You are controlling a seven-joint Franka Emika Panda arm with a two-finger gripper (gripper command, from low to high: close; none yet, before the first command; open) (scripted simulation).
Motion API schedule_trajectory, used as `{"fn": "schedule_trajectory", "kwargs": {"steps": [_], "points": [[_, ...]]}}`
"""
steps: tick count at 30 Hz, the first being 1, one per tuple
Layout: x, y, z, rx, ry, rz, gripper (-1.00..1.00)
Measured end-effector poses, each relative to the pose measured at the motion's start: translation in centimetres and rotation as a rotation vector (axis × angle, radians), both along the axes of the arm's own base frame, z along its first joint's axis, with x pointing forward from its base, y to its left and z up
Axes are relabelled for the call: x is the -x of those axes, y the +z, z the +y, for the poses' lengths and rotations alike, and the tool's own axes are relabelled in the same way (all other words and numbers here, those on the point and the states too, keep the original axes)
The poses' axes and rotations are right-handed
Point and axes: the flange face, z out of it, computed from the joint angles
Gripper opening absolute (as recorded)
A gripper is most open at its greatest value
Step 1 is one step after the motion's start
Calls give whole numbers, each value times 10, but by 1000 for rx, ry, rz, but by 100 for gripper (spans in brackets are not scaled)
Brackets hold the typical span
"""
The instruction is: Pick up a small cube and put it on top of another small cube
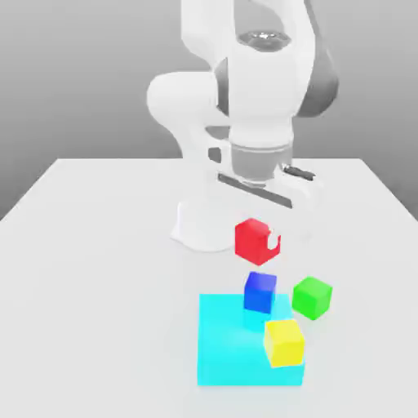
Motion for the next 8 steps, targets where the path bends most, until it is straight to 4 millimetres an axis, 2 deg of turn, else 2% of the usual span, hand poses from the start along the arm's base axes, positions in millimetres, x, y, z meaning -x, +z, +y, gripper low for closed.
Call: {"fn": "schedule_trajectory", "kwargs": {"steps": [5,6,8], "points": [[3,-45,2,3,1,0,-100],[3,-49,2,2,1,0,100],[3,-49,2,2,1,0,100]]}}
